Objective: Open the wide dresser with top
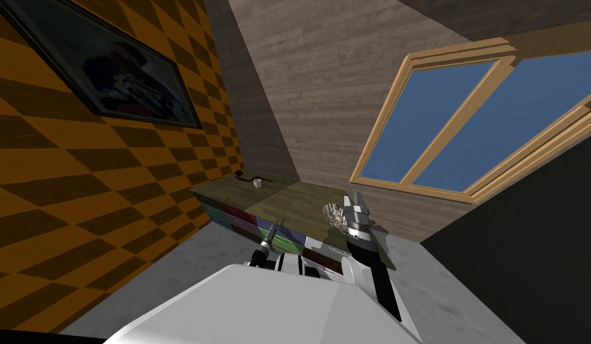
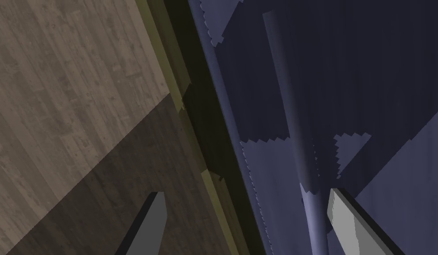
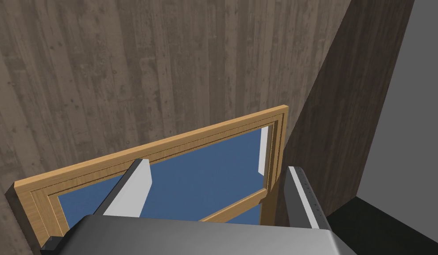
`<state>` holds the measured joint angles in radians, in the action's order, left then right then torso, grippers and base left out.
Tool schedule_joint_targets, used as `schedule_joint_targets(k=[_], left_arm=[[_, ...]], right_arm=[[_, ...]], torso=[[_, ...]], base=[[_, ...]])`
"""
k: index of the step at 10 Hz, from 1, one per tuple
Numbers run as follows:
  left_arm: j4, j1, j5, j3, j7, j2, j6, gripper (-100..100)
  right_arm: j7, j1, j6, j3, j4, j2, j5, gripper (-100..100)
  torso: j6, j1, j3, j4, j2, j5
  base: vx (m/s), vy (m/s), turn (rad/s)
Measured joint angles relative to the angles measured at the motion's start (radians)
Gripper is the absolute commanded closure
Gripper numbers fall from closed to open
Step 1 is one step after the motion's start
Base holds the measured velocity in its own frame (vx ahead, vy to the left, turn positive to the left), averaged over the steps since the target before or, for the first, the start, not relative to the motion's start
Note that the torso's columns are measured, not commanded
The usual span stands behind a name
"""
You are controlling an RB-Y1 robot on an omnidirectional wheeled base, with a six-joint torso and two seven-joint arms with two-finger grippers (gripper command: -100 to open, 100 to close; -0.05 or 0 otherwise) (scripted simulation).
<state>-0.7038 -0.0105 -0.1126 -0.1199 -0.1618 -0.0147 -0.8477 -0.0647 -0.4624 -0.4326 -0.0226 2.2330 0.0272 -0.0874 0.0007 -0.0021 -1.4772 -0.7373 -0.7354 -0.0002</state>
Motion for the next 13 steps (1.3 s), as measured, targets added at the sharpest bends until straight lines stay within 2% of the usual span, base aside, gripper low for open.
schedule_joint_targets(k=[1,3,4,5,6,7,8,9,10,12,13], left_arm=[[0.029,0.005,0.004,0.004,0.007,-0.011,-0.016,100],[0.036,-0.002,0.01,0.008,0.037,-0.045,-0.049,100],[0.039,-0.002,0.011,0.01,0.041,-0.048,-0.051,100],[0.054,-0.003,-0.004,0.013,0.051,-0.061,-0.069,100],[0.096,0.002,-0.011,0.018,0.059,-0.069,-0.108,100],[0.089,-0.048,-0.034,0.015,0.073,-0.09,-0.126,100],[0.103,-0.062,-0.046,0.014,0.087,-0.103,-0.148,100],[0.093,-0.072,-0.05,0.013,0.093,-0.107,-0.158,100],[0.145,-0.046,-0.048,0.017,0.093,-0.108,-0.189,100],[0.109,-0.067,-0.051,0.015,0.093,-0.108,-0.186,100],[0.143,-0.05,-0.048,0.018,0.089,-0.106,-0.201,100]], right_arm=[[0.0,0.0,0.0,0.0,0.0,0.0,0.0,0],[0.0,0.0,0.0,0.0,0.0,0.0,0.0,0],[0.0,0.0,0.0,0.0,0.0,0.0,0.0,0],[0.0,0.0,0.0,0.0,0.0,0.0,0.0,0],[0.0,0.0,0.0,0.0,0.0,0.0,0.0,0],[0.0,0.0,0.0,0.0,0.0,0.0,0.0,0],[0.0,0.0,0.0,0.0,0.0,0.0,0.0,0],[0.0,0.0,0.0,0.0,0.0,0.0,0.0,0],[0.0,0.0,0.0,0.0,0.0,0.0,0.0,0],[0.0,0.0,0.0,0.0,0.0,0.0,0.0,0],[0.0,0.0,0.0,0.0,0.0,0.0,0.0,0]], torso=[[-0.001,-0.001,0.0,-0.003,-0.003,-0.002],[-0.003,-0.001,0.004,-0.001,-0.01,-0.002],[-0.001,0.002,0.004,-0.002,-0.009,0.0],[-0.005,0.005,0.003,0.001,-0.008,-0.001],[-0.006,0.006,0.003,0.0,-0.008,-0.001],[-0.007,0.004,0.004,-0.006,-0.01,-0.004],[-0.006,0.003,0.005,-0.009,-0.009,-0.007],[-0.006,0.004,0.003,-0.01,-0.009,-0.008],[-0.006,0.004,0.003,-0.011,-0.008,-0.009],[-0.006,0.002,0.004,-0.012,-0.011,-0.009],[-0.006,0.002,0.004,-0.012,-0.011,-0.009]], base=[[-0.011,-0.066,-0.035],[-0.014,-0.055,-0.02],[0.017,-0.026,0.067],[-0.022,-0.02,0.061],[-0.021,-0.042,0.115],[-0.032,-0.042,0.12],[-0.02,-0.023,0.068],[0.0,0.0,0.0],[0.0,0.0,0.0],[0.009,0.011,-0.033],[0.0,0.0,0.0]])
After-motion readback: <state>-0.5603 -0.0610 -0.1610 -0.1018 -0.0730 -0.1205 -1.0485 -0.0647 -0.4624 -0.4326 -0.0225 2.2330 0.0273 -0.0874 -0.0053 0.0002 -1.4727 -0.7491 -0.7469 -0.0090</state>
